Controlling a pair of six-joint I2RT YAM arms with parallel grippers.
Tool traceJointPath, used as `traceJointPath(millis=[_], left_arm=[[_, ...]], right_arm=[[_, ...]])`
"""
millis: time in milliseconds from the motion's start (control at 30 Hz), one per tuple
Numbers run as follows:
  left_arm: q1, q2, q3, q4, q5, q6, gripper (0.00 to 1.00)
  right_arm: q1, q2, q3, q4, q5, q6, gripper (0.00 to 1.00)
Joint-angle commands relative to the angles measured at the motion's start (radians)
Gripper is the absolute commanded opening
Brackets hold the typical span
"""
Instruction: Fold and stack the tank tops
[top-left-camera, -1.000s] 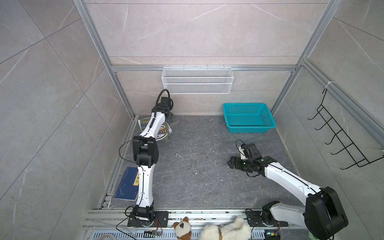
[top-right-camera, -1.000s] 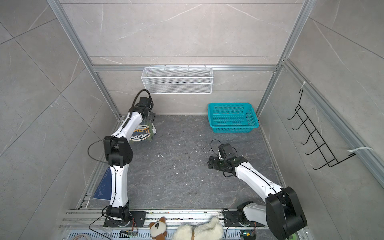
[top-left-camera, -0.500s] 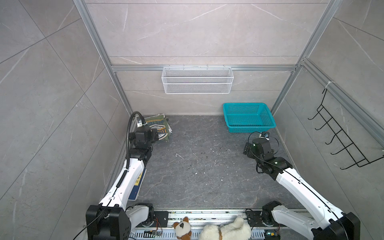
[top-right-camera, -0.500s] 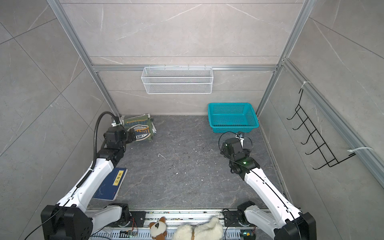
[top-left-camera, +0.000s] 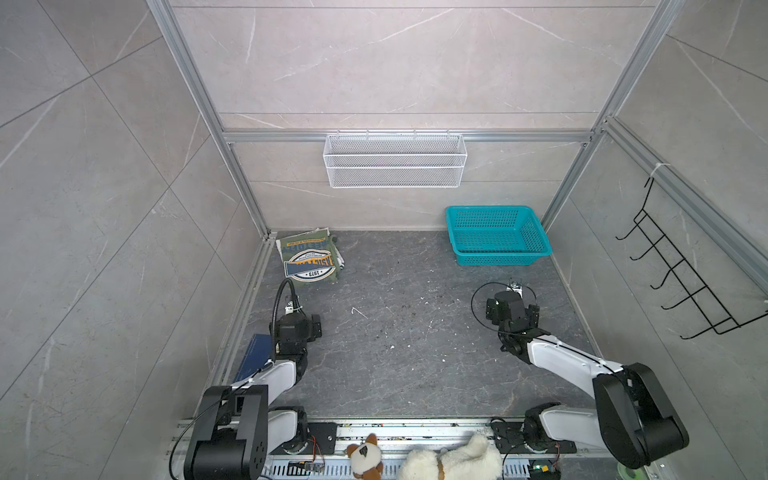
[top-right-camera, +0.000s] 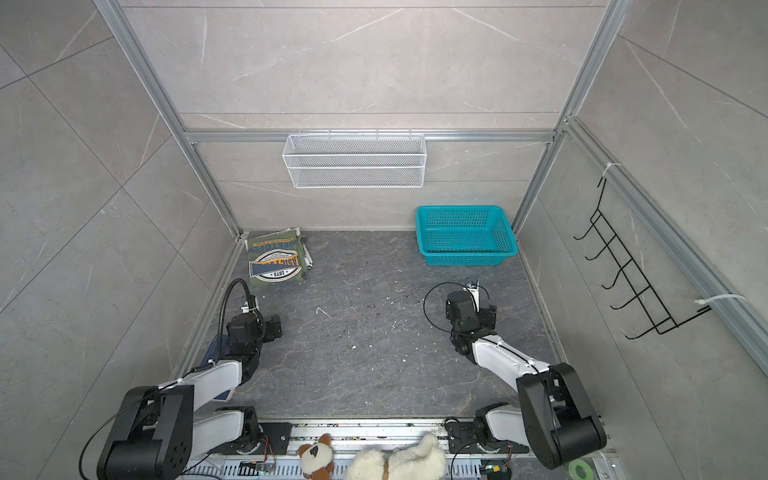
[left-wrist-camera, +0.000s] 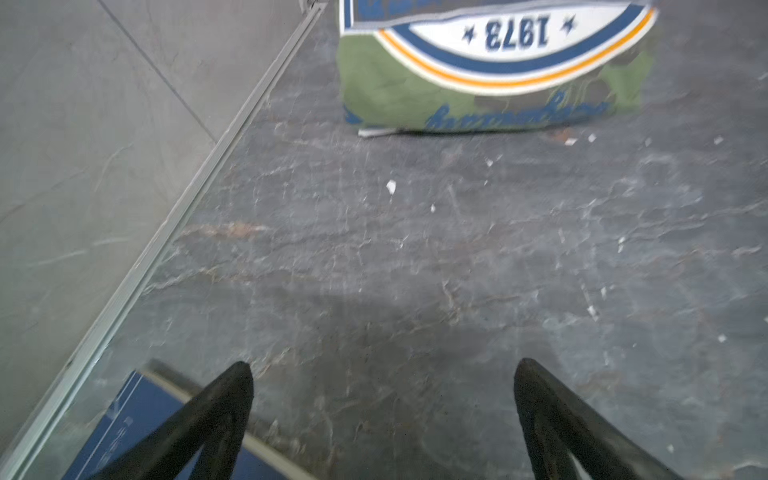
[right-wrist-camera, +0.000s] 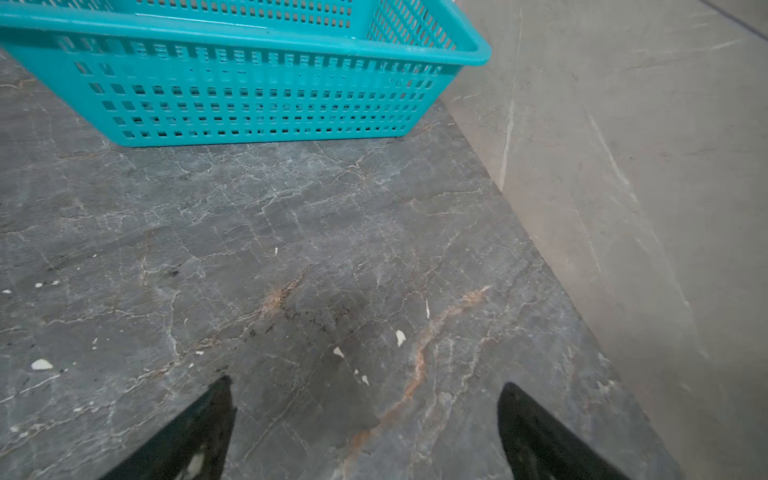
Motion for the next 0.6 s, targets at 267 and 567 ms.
traceJointPath(millis=[267,567], left_arm=[[0.049,0.266,0.105,0.309,0.191,0.030,1.00],[0.070,0.263,0.126,0.257,0.174,-0.002,1.00]], right_arm=[[-0.074,0.104,-0.142,0.593,-0.360,-0.151,1.00],[-0.131,0.200,-0.098,0.590,-0.442,-0.126,0.99]])
